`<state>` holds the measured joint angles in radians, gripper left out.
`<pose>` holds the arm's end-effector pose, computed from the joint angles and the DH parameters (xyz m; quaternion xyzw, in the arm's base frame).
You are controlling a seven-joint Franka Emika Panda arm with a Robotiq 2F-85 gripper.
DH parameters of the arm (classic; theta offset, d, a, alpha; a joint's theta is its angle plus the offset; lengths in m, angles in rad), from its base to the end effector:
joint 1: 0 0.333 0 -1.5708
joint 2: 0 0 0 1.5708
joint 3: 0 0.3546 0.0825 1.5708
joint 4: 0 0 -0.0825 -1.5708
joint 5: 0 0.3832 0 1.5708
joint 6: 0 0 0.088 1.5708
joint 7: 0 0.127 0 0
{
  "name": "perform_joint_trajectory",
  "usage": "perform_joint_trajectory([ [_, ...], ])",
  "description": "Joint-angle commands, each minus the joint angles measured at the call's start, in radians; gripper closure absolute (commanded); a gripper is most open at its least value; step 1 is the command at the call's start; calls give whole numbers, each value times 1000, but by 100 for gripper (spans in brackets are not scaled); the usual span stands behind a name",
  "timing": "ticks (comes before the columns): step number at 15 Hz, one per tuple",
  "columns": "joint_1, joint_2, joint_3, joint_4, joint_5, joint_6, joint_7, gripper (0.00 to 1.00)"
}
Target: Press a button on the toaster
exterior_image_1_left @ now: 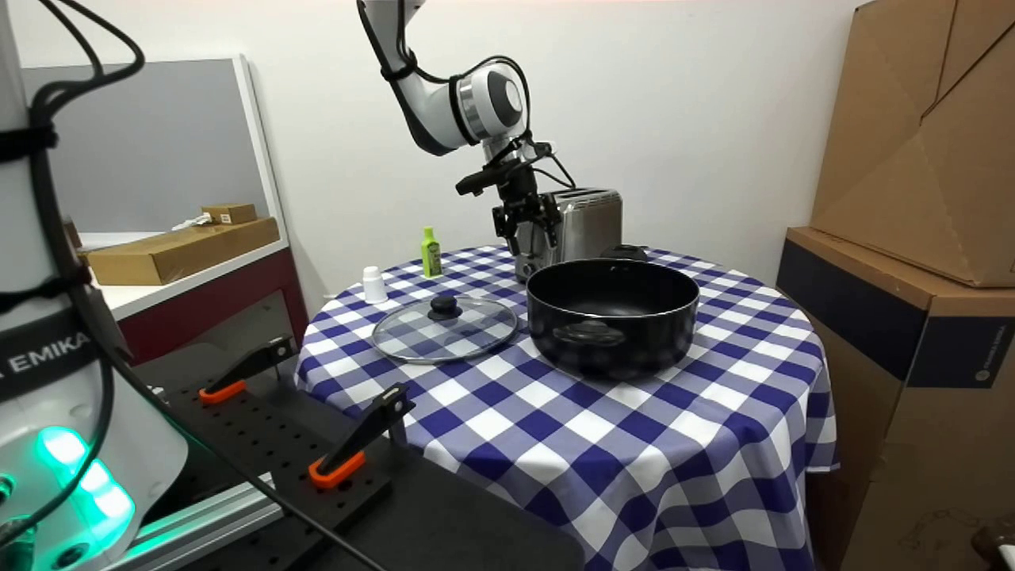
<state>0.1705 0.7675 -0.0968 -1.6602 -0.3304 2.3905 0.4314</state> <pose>0.7016 0.0525 0.1684 0.9886 -0.0418 0.0171 0.1437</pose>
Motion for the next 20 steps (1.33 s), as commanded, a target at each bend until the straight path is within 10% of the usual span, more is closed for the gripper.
perform_joint_trajectory([
  [1,35,-7,-22,-29,12,-4,-5,0],
  [14,41,3,-60,-57,12,-7,17,0],
  [20,150,3,-153,-54,-70,32,214,0],
])
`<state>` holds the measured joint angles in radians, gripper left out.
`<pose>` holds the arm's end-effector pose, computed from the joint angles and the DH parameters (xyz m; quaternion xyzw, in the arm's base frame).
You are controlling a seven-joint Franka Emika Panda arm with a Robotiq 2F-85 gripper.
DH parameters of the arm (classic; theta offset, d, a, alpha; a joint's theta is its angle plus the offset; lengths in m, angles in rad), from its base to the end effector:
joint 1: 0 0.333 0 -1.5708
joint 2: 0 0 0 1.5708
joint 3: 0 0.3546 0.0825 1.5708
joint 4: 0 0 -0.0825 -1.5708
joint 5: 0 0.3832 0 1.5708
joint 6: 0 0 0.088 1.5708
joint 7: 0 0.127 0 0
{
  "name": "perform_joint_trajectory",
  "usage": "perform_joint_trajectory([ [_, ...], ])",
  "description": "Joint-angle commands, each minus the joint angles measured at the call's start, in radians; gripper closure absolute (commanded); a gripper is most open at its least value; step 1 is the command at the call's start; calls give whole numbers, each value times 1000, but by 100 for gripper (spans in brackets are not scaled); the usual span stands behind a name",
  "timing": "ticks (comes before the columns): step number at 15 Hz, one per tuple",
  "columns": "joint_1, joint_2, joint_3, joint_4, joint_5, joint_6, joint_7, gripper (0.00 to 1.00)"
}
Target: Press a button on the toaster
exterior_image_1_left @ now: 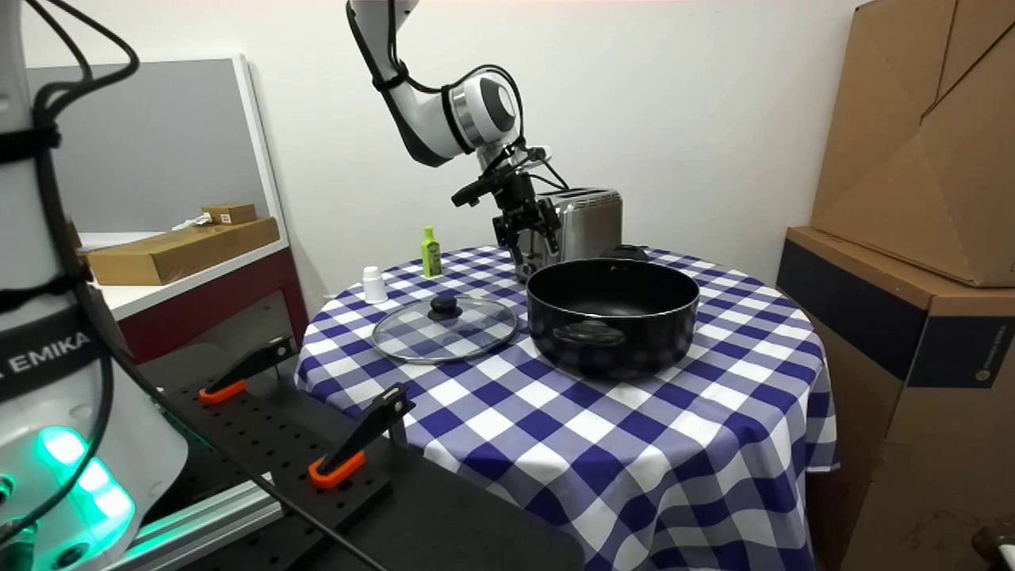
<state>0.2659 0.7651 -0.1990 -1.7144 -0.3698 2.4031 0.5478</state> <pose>0.6855 0.0517 0.1571 0.9790 -0.0713 0.0213 0.1898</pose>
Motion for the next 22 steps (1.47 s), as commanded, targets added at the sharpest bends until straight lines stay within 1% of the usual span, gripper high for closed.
perform_joint_trajectory([
  [1,65,8,-59,0,-39,17,130,0],
  [4,82,20,-79,4,-66,7,210,0],
  [7,65,37,-77,15,-72,-7,234,0],
  [10,36,62,-62,24,-62,4,198,0],
  [15,-3,98,-41,30,-53,63,119,0],
  [22,-17,124,-45,42,-33,139,45,0],
])
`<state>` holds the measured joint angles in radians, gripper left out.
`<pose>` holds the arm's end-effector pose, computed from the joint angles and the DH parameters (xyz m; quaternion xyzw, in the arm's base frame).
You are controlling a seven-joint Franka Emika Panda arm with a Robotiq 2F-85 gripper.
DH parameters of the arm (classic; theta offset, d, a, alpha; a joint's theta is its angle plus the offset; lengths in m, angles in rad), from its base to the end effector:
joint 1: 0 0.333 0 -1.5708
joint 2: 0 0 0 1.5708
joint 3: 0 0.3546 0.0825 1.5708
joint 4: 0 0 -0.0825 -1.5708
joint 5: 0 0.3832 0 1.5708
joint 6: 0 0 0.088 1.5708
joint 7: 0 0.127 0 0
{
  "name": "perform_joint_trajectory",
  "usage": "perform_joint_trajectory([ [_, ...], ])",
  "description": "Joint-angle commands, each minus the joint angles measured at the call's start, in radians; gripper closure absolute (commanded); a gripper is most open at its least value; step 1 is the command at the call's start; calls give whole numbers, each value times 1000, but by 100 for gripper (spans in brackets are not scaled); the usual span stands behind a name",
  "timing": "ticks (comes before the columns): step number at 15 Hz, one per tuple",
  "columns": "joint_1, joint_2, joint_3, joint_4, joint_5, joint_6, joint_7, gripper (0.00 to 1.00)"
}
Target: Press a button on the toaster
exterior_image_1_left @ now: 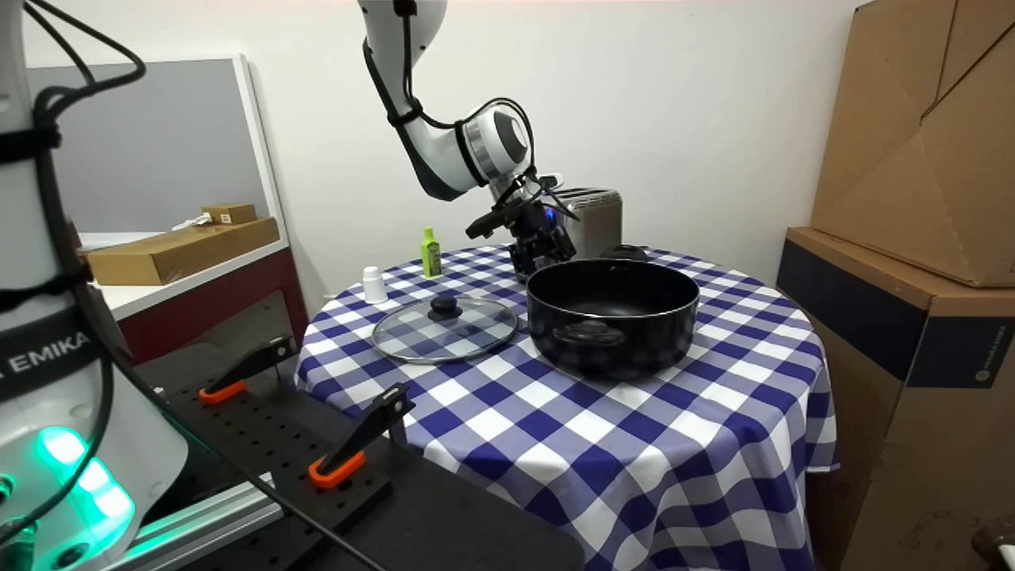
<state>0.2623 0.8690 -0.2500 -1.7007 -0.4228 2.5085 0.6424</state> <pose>0.6861 0.0222 0.1046 0.9718 -0.0953 0.0411 0.2120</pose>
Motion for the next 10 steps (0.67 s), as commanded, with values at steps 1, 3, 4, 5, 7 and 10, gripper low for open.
perform_joint_trajectory([
  [1,-14,21,6,30,24,40,-56,0],
  [3,-16,20,7,31,33,53,-69,0],
  [4,-15,19,7,32,36,57,-73,0],
  [5,-14,18,6,32,39,63,-80,0],
  [7,-12,18,5,34,44,72,-85,0],
  [10,-10,16,7,24,51,96,-99,0],
])
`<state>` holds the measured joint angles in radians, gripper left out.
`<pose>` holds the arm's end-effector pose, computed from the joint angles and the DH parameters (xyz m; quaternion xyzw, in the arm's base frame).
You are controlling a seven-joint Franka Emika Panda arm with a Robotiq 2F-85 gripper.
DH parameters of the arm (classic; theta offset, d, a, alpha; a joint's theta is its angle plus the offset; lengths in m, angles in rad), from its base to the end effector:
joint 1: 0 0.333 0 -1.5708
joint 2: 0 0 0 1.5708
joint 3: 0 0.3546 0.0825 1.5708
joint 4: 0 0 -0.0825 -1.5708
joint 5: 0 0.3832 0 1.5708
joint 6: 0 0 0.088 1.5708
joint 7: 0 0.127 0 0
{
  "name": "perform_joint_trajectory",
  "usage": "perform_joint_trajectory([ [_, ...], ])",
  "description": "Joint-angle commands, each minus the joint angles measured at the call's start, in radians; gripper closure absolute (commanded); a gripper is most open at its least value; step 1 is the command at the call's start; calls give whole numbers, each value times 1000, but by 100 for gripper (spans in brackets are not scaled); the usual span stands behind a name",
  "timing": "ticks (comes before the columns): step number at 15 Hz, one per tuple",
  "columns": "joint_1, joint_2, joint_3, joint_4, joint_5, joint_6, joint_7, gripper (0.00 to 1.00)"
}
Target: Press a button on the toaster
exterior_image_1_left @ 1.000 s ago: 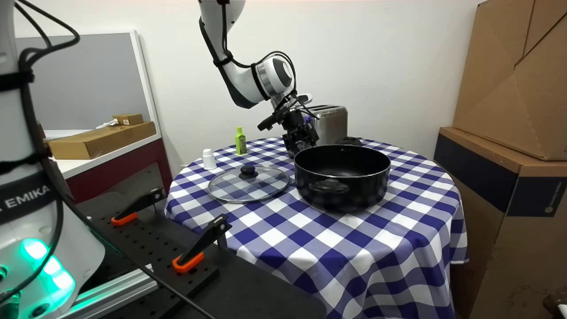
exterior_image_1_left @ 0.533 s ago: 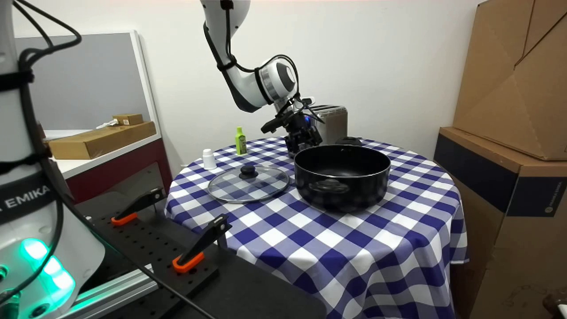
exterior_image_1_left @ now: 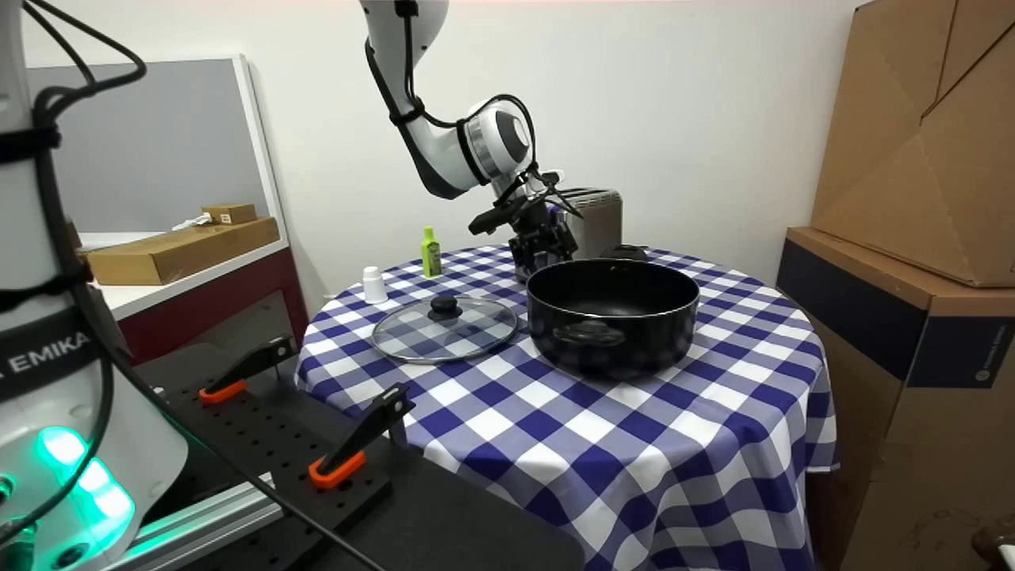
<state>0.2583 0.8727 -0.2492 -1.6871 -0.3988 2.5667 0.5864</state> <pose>0.6970 0.0262 0.1108 0.9766 -0.0739 0.0632 0.1920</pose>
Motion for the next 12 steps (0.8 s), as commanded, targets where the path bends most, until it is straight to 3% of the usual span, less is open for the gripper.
perform_joint_trajectory([
  [1,-6,12,7,8,31,45,-48,0],
  [12,21,-19,-26,-62,32,156,-78,0],
])
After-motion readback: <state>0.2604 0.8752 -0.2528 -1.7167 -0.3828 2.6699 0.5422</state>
